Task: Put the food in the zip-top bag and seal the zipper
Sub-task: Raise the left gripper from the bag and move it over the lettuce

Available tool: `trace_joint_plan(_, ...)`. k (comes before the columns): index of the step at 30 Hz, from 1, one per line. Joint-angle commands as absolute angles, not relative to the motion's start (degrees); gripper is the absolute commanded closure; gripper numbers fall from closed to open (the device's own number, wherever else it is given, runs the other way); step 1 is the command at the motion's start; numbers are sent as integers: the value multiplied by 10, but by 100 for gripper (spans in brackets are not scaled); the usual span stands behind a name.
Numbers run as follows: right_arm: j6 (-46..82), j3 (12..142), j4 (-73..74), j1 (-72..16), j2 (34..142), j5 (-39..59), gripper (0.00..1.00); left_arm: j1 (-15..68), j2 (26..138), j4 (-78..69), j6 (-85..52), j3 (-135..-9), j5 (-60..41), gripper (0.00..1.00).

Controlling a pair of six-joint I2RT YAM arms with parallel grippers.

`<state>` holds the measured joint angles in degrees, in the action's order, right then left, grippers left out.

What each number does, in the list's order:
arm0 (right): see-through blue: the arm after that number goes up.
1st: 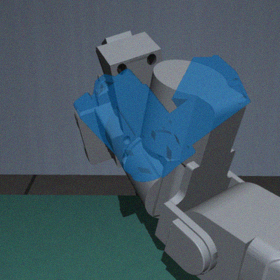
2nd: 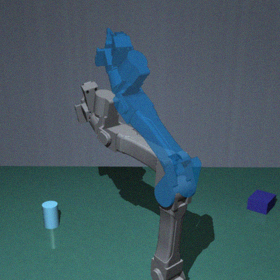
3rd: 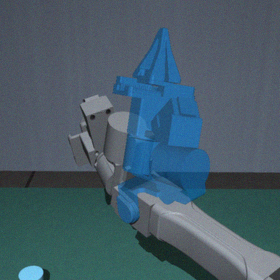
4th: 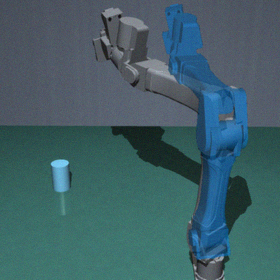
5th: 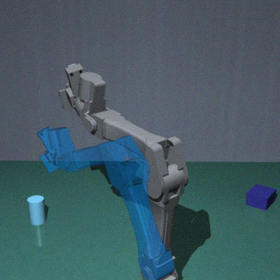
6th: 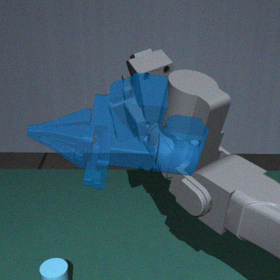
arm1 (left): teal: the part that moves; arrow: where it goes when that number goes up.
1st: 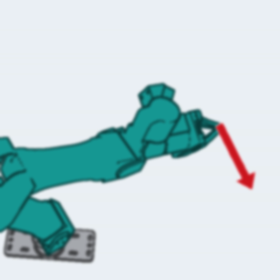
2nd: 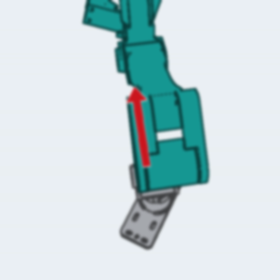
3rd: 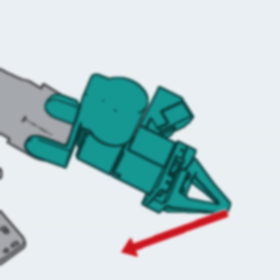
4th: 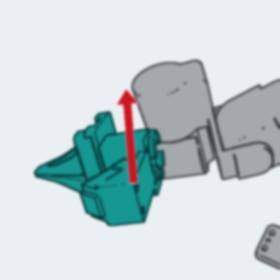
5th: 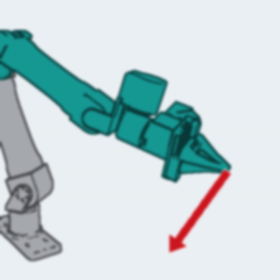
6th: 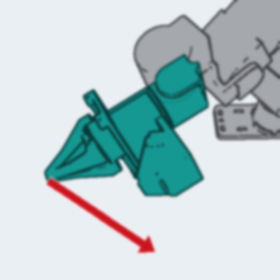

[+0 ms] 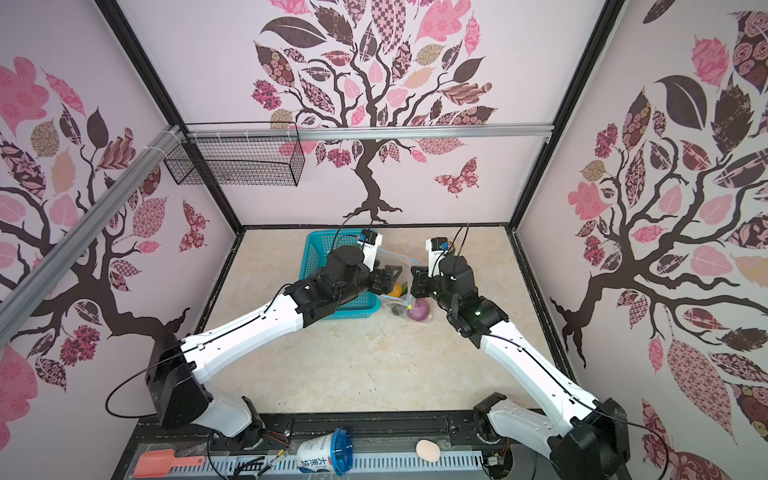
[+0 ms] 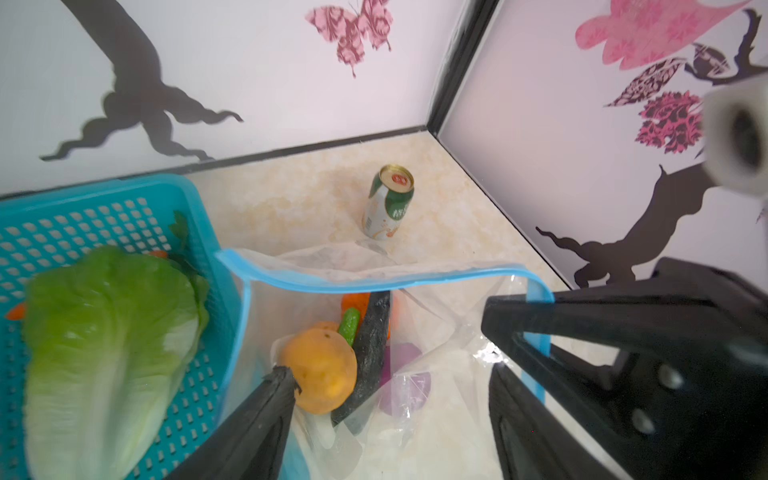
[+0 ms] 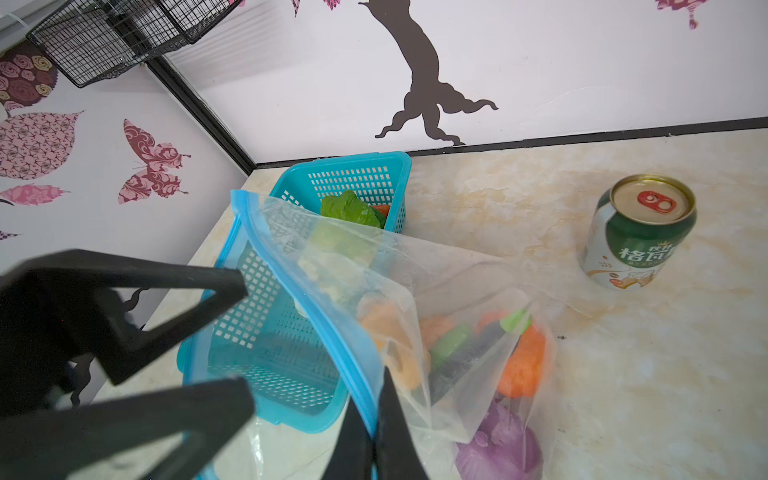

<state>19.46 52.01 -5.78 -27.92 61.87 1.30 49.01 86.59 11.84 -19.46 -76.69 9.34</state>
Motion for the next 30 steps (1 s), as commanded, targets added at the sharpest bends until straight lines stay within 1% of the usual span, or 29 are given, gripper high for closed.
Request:
trace_joint_plan(1,191,532,-59,-277,606,8,100,485,845,127,-153,-771,180,23)
trace_joint_plan(3,190,534,-61,-276,607,6,100,484,849,135,-143,-770,207,20)
trace_joint_plan(5,190,536,-62,-277,609,7,100,483,862,140,-137,-773,215,19)
trace_joint_plan(8,190,539,-65,-277,609,6,100,481,890,157,-145,-785,215,19)
trace_joint_plan(10,189,539,-66,-276,608,4,100,476,908,172,-154,-794,204,22)
trace_joint_plan(12,189,539,-68,-276,607,3,100,471,923,179,-163,-800,188,32)
trace_joint_plan(14,188,537,-69,-277,606,3,100,465,928,179,-172,-801,168,48)
trace_joint_plan(16,186,539,-73,-277,606,3,100,461,924,169,-179,-798,145,66)
trace_joint_plan(17,186,541,-75,-276,606,3,100,461,921,163,-179,-796,134,70)
trace_joint_plan(19,185,552,-89,-277,609,2,100,460,913,152,-181,-794,112,83)
trace_joint_plan(22,172,592,-132,-277,619,0,100,457,912,144,-191,-803,72,96)
trace_joint_plan(23,167,610,-152,-277,622,-7,100,456,915,144,-194,-811,51,99)
trace_joint_plan(24,163,623,-166,-277,623,-19,100,455,918,146,-197,-819,36,100)
trace_joint_plan(27,152,644,-183,-276,614,-33,100,454,926,148,-209,-842,0,100)
trace_joint_plan(30,151,635,-171,-276,605,-32,100,454,928,138,-212,-843,-4,100)
